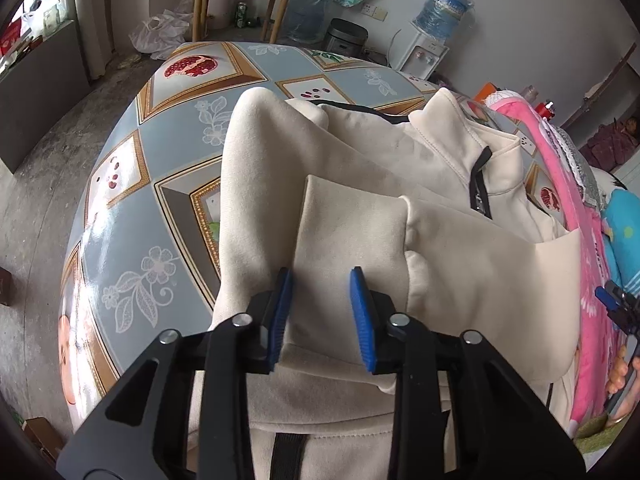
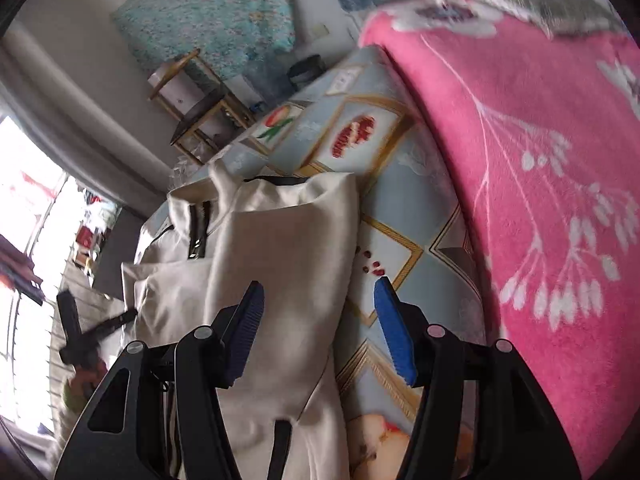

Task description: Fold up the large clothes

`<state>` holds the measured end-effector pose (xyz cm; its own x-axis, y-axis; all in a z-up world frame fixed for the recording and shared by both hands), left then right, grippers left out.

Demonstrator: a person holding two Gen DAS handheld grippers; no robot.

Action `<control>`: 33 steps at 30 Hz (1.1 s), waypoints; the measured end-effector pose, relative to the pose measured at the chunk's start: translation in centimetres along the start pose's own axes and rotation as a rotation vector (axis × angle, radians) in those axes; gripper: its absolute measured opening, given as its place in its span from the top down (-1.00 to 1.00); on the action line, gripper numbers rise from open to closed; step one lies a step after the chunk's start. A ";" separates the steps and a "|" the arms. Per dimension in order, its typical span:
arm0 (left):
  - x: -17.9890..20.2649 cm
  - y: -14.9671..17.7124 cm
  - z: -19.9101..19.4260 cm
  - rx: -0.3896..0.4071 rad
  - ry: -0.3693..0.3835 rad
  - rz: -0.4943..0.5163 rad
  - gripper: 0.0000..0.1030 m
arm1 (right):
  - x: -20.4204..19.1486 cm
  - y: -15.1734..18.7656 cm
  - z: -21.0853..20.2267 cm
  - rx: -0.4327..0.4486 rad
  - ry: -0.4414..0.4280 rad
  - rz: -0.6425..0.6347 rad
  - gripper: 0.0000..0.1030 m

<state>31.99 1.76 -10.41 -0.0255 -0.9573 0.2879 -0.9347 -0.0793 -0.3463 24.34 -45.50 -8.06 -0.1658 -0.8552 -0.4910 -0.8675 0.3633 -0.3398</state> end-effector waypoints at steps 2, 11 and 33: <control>0.0 0.1 0.0 0.011 -0.009 0.001 0.68 | 0.9 -1.6 1.9 -0.017 -0.001 0.050 -0.09; 1.1 0.3 -0.4 0.064 -0.077 0.096 0.92 | 0.1 -6.4 7.5 -0.034 0.170 -0.040 0.73; -2.8 2.4 -2.9 0.130 -0.033 -0.053 0.84 | 1.3 -6.1 6.2 0.049 0.189 -0.072 0.89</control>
<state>28.79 5.08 -9.43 0.0359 -0.9592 0.2805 -0.8805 -0.1631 -0.4451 32.32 -46.54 -11.62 -0.1937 -0.9320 -0.3063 -0.8574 0.3126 -0.4089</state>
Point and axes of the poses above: each gripper's, at about its wrist camera, not at the fingertips, and z roughly the way its jaws point, x to its right, y to its underside, the point moved 8 cm from there along z, roughly the way its jaws point, and after that the axes turned 7 degrees about -x, right-handed, at the moved point
